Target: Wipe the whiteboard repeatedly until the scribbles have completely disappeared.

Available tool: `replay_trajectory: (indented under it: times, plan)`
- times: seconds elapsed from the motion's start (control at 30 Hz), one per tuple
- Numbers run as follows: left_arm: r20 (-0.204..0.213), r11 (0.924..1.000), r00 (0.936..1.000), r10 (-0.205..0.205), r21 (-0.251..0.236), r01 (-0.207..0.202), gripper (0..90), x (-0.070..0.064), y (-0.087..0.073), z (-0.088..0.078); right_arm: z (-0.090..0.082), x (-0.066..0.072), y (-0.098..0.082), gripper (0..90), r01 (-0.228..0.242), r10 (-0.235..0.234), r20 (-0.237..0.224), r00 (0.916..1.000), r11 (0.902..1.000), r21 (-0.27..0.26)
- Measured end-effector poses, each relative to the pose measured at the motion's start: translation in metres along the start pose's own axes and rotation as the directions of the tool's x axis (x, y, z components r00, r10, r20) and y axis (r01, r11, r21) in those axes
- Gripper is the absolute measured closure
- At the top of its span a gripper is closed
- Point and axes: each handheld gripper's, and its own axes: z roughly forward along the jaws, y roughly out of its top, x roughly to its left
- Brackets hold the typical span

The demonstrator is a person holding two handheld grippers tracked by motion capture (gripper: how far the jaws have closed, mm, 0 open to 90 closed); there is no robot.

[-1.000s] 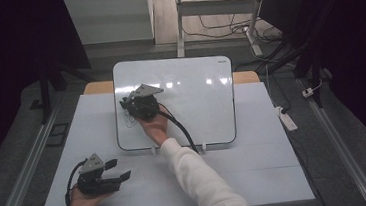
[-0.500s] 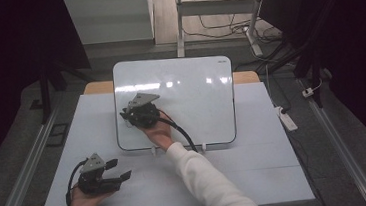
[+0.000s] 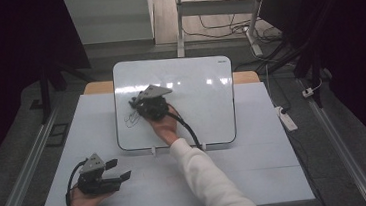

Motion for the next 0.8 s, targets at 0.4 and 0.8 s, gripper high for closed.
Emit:
replay_trajectory:
  times: [0.4, 0.8]
  plan:
    - [0.002, 1.0000, 1.0000, -0.002, -0.003, 0.002, 28.5, -0.001, 0.000, 0.000, -0.010, -0.004, -0.005, 78.4, -0.021, 0.021, 0.016, 0.9997, 0.9998, -0.007]
    - [0.008, 1.0000, 0.9999, -0.006, -0.001, 0.006, 28.5, 0.001, 0.001, 0.001, -0.022, -0.009, -0.008, 78.4, -0.015, 0.015, 0.037, 0.9992, 0.9999, -0.001]
